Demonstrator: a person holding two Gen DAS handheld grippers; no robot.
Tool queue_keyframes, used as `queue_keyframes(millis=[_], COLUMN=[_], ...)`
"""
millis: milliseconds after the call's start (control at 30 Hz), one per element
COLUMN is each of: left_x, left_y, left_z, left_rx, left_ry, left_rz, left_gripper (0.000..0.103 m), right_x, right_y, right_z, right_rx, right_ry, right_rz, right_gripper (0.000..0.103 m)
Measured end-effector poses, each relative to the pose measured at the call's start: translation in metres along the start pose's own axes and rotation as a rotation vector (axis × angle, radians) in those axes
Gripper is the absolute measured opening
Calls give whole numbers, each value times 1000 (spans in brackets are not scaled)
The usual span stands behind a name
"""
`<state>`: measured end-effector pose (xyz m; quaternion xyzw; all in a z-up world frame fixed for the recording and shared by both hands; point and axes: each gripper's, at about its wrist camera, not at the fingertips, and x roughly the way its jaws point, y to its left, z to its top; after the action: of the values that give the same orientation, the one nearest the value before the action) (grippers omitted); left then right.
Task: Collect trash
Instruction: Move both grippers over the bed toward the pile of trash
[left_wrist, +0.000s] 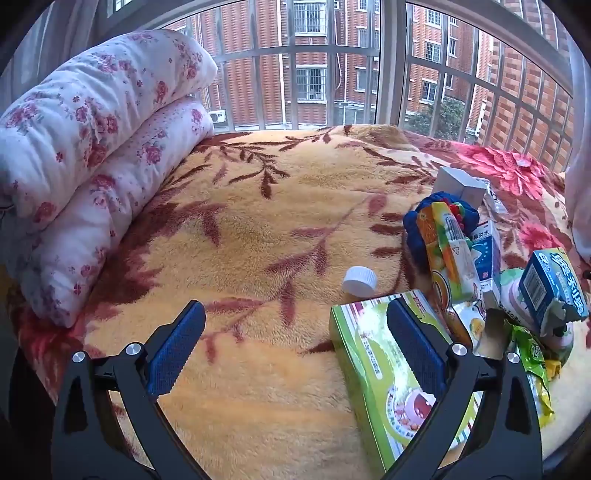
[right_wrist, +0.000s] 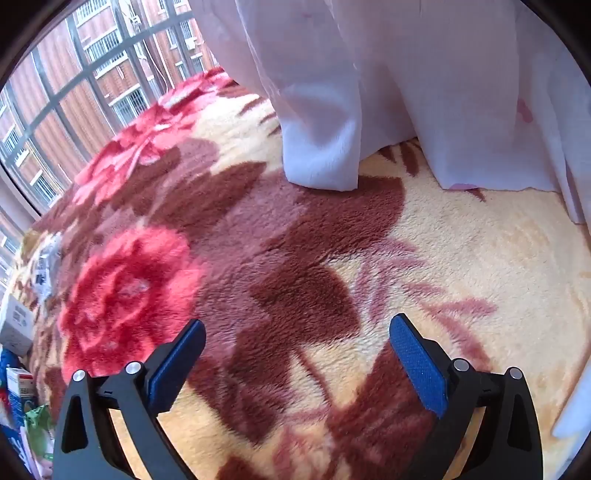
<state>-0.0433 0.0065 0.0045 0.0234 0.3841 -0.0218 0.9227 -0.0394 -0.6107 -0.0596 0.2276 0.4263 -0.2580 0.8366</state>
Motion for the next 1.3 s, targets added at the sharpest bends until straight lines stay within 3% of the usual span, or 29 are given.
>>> queue_keyframes(millis=[200,467,567,733,933,1300], left_x=[-37,-68,-74,-85,-84,-74], left_y=[-3,-4,3,7,8,4], left_z=[-22,-49,-60,-76,-84,-85], left_rx=[27,52,29,32,43,42], left_ry=[-32,-28,-28,-54,-43,-23], left_rz=[2,0,-21,-36,-45,-59], left_gripper=[96,96,96,96,96,96], right_x=[-73,-181,-202,-210,-211,-210], right_y=[51,129,146,162,167,170], right_z=[-39,-170,-208,-250,-270,-257], right_rx=[-145,-445,-491,-516,-500,-484], right_ry=[-55,-102,-112,-114,-110,-135], right_rz=[134,242,279,257,249,218], right_gripper=[98,98,98,98,98,98])
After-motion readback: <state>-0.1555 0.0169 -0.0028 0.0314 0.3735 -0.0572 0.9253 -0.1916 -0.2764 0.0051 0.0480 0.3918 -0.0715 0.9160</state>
